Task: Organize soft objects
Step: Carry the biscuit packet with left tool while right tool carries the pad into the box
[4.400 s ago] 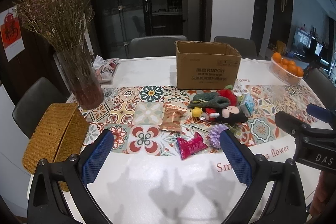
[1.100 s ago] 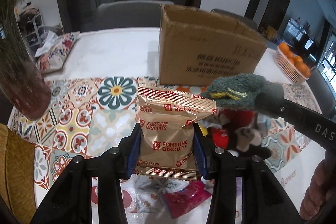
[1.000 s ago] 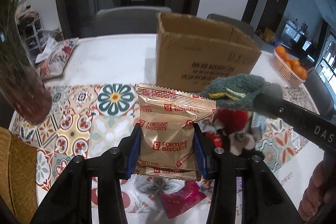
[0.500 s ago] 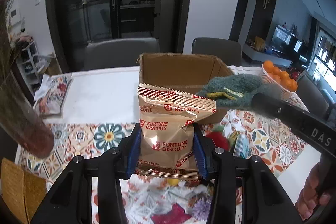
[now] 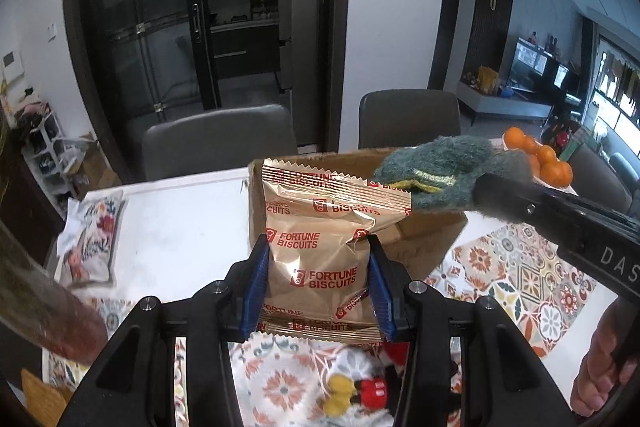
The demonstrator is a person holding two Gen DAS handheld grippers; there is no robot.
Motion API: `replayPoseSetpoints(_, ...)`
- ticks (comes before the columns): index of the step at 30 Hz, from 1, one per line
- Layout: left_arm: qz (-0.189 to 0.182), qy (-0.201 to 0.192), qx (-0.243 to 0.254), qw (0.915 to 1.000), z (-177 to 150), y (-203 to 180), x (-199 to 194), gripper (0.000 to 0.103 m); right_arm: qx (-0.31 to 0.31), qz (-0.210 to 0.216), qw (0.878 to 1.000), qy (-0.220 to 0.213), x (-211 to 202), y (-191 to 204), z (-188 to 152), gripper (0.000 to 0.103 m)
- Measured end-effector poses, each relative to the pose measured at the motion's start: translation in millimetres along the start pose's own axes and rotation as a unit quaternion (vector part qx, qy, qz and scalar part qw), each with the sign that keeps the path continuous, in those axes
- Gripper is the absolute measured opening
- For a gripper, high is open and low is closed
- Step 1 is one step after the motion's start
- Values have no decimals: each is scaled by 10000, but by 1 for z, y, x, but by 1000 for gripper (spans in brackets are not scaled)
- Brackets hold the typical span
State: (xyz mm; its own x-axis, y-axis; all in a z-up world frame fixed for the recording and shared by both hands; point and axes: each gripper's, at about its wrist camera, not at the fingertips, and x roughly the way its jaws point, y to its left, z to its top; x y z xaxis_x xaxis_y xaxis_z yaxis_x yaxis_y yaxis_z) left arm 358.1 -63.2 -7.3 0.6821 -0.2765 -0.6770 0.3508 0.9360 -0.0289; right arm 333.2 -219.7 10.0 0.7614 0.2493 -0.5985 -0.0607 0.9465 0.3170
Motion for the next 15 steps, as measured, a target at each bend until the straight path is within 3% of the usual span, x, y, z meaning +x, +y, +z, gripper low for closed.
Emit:
replayPoseSetpoints(6, -23, 190, 97, 9998, 25, 2, 27, 45, -47, -19, 9997, 222, 24, -7, 22, 12)
replayPoseSetpoints(15, -131, 727, 112, 9972, 53, 6, 80, 45, 246, 167, 9942, 1037, 85, -30, 45, 12)
